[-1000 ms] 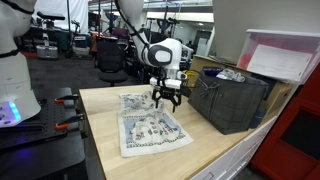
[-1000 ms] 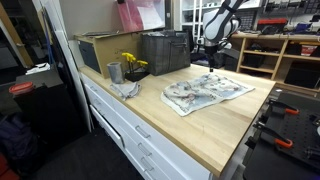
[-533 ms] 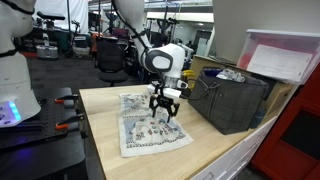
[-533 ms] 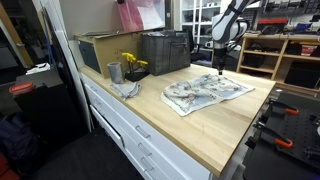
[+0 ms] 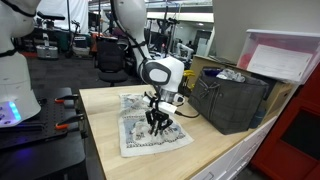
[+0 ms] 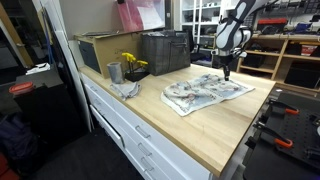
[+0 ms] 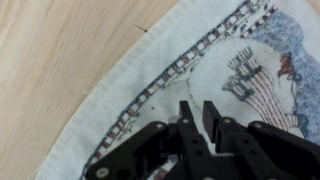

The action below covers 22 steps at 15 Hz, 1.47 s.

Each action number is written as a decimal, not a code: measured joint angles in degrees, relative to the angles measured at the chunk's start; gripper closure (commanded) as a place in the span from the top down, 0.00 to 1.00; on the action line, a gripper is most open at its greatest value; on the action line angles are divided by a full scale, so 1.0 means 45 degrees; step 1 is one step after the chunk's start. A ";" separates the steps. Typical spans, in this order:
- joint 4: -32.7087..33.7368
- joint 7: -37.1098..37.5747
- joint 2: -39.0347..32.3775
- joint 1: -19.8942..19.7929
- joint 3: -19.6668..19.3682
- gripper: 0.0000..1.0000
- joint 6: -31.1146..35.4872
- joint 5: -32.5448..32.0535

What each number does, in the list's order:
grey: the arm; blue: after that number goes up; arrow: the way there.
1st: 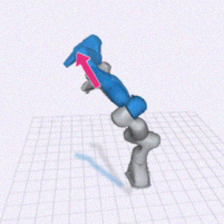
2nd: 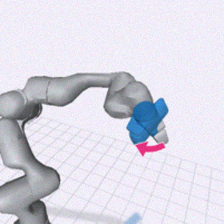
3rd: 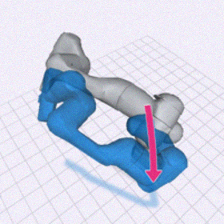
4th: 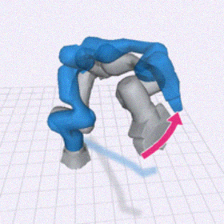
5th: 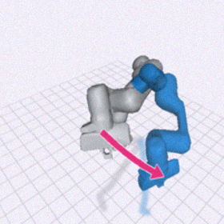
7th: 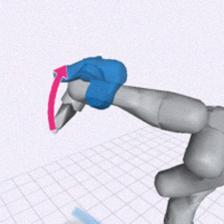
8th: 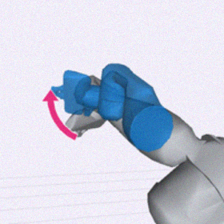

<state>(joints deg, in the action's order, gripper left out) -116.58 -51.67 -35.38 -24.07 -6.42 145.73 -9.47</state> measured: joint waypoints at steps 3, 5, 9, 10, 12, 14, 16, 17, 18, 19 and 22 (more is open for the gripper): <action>0.0090 0.0004 -0.0421 -0.0113 -0.0086 0.00 0.0055 -0.0004; 0.0122 0.0006 -0.0553 -0.0160 -0.0089 0.00 0.0095 -0.0003; 0.0122 0.0033 -0.0555 -0.0161 -0.0103 0.00 0.0093 -0.0003; 0.0118 0.0043 -0.0556 -0.0160 -0.0122 0.00 0.0093 -0.0004; 0.0082 0.0049 -0.0555 -0.0162 -0.0288 0.00 0.0094 -0.0029; 0.0006 0.0050 -0.0554 -0.0163 -0.0599 0.00 0.0094 -0.0164; -0.0104 0.0057 -0.0552 -0.0173 -0.0962 0.00 0.0094 -0.0365; -0.0161 0.0057 -0.0551 -0.0184 -0.1143 0.00 0.0094 -0.0432; -0.0216 0.0057 -0.0544 -0.0214 -0.1281 0.00 0.0094 -0.0483; -0.0259 0.0057 -0.0536 -0.0245 -0.1376 0.00 0.0093 -0.0552; -0.0328 0.0058 -0.0491 -0.0341 -0.1428 0.33 0.0093 -0.0576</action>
<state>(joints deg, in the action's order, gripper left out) -118.05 -51.41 -37.59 -25.60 -12.85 146.15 -12.06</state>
